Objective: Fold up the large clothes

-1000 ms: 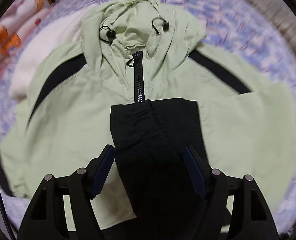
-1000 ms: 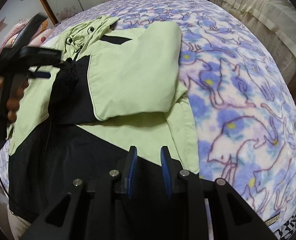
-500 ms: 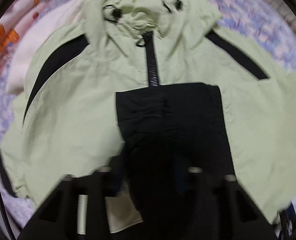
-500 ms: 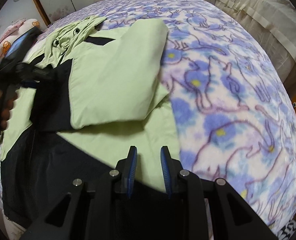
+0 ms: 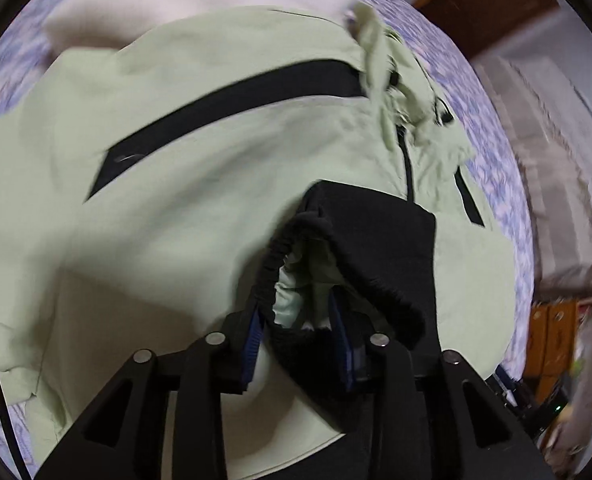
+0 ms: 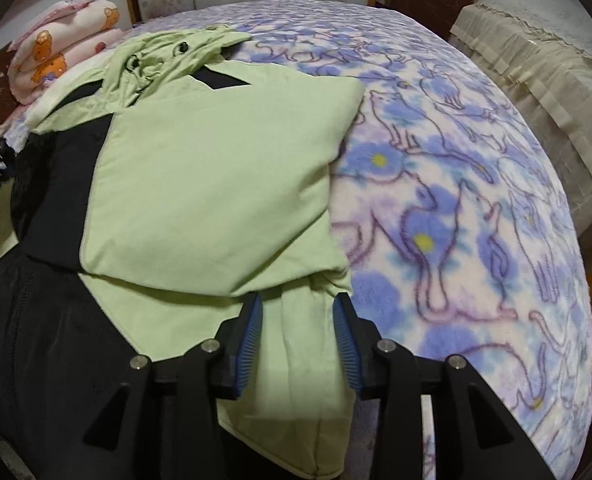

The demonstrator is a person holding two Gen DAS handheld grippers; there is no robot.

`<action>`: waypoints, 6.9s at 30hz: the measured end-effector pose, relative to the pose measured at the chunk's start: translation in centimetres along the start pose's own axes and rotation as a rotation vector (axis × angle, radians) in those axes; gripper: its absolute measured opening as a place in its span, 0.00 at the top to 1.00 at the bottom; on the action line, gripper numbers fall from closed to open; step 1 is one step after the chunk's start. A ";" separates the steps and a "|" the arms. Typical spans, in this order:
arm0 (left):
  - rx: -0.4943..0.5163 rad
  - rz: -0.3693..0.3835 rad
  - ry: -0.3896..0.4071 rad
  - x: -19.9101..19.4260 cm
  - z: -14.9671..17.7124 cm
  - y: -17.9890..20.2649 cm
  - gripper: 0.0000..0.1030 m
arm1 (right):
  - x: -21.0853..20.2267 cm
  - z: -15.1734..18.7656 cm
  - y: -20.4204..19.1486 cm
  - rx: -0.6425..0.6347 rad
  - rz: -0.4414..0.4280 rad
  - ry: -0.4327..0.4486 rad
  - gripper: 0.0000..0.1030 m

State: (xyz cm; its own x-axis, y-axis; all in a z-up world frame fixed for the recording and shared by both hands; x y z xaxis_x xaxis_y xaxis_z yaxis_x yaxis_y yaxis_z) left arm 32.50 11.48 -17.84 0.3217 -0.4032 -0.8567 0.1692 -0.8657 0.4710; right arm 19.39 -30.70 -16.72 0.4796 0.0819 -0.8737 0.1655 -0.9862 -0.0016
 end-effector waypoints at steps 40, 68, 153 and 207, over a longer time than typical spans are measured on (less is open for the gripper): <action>0.068 -0.350 -0.139 0.3 -2.0 5.0 0.31 | 0.1 -0.3 -1.4 -0.040 0.043 0.023 0.56; 0.173 -0.219 0.128 -3.3 -1.5 5.5 0.92 | 1.0 -1.8 2.7 0.097 0.098 0.147 0.91; 0.160 -0.173 0.143 -0.7 5.1 8.8 0.40 | -0.4 -4.0 0.7 0.266 0.060 0.011 0.92; -0.509 -0.176 0.033 -21.9 7.2 -33.1 0.40 | -6.0 -3.9 -33.4 -0.192 -0.134 -0.051 0.81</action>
State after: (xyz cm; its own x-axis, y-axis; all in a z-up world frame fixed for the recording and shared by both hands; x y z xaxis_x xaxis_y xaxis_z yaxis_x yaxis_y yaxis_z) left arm 13.14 46.81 -16.18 0.2750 -0.2485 -0.9288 0.6510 -0.6628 0.3701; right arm 14.31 2.33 -9.56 0.3993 0.1981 -0.8951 0.3875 -0.9214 -0.0311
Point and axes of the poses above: each gripper's, at about its wrist camera, not at the fingertips, and x roughly the way its jaws point, y to its right, z to its underside, the point moved 1 cm from there along x, roughly the way its jaws point
